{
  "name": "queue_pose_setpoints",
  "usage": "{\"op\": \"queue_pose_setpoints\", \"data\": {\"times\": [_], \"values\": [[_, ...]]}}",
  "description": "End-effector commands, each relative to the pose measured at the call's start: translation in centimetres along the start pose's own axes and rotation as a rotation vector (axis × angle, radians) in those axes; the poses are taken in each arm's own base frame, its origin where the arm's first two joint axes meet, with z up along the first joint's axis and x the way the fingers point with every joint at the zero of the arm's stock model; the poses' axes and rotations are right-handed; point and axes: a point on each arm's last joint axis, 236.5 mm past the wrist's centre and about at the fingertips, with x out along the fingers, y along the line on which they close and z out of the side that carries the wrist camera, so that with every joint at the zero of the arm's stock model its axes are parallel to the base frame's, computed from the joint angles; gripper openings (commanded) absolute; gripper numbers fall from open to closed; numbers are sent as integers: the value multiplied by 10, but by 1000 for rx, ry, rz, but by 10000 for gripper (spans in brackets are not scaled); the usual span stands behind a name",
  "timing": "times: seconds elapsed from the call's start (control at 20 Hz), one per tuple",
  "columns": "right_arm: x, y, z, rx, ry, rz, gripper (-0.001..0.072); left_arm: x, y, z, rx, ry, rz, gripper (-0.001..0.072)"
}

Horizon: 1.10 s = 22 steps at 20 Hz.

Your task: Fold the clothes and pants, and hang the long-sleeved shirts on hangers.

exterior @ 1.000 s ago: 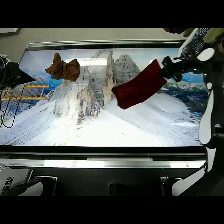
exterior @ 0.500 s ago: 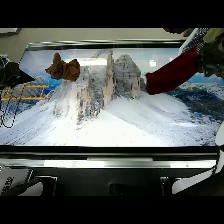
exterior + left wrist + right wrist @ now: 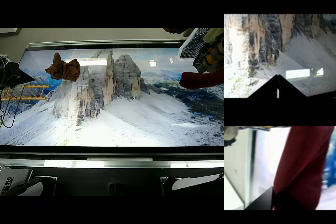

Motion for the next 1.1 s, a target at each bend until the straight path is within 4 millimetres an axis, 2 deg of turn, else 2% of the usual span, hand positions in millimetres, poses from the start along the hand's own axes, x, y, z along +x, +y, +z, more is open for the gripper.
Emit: {"op": "queue_pose_setpoints", "data": {"times": [0.0, 0.1, 0.25, 0.6, 0.8, 0.95, 1.05], "values": [[-33, -87, 4, 40, 52, -299, 20, 0, 0, 0, -1, 0, 0, 17], [-52, -127, 2, -4, 56, -462, 20, 0, 0, 0, 0, 0, 0, 17], [-69, -163, -9, -62, 97, -596, 20, 0, 0, 0, 0, 0, 0, 17], [-118, -260, -52, -100, 190, -918, 22, 0, 0, 0, 0, 0, 0, 17], [-129, -302, -76, -115, 249, -1012, 23, 0, 0, 0, 0, 0, 0, 17], [-147, -331, -82, -145, 264, -1118, 23, 0, 0, 0, 0, 0, 0, 17], [-153, -342, -84, -172, 269, -1155, 23, 0, 0, 0, 0, 0, 0, 17]]}}
